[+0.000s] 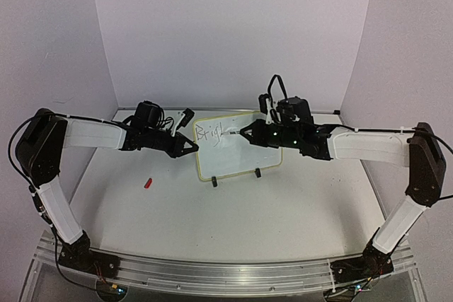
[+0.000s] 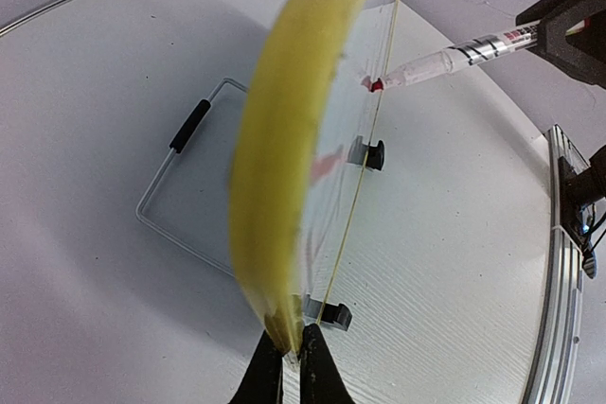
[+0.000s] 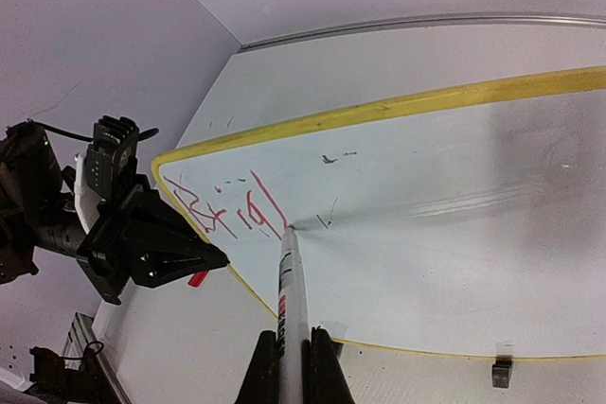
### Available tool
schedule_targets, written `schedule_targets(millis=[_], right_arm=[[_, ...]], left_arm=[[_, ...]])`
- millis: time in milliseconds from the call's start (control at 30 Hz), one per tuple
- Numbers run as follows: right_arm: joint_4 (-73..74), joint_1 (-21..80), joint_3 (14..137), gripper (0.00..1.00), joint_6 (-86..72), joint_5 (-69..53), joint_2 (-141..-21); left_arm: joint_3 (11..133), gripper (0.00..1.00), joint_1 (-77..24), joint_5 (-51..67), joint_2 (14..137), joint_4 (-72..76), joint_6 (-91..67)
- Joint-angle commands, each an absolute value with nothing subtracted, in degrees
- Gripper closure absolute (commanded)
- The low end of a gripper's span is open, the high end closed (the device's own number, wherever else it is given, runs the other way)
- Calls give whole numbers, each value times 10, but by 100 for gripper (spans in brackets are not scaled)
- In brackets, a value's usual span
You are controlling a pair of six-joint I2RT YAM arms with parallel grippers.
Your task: Write a sentence on the whiteboard
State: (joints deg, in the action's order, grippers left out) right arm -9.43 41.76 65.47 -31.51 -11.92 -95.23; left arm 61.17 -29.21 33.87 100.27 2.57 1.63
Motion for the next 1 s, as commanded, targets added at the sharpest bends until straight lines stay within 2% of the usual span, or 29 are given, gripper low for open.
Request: schedule_targets(millis=[0, 967], right_arm=[[-118, 415, 662, 100, -314, -90, -921], [-115, 415, 616, 100, -332, -93, -903]], left_arm=[[623, 100, -288, 296, 1013, 21, 31], [625, 100, -289, 297, 1014, 21, 32]])
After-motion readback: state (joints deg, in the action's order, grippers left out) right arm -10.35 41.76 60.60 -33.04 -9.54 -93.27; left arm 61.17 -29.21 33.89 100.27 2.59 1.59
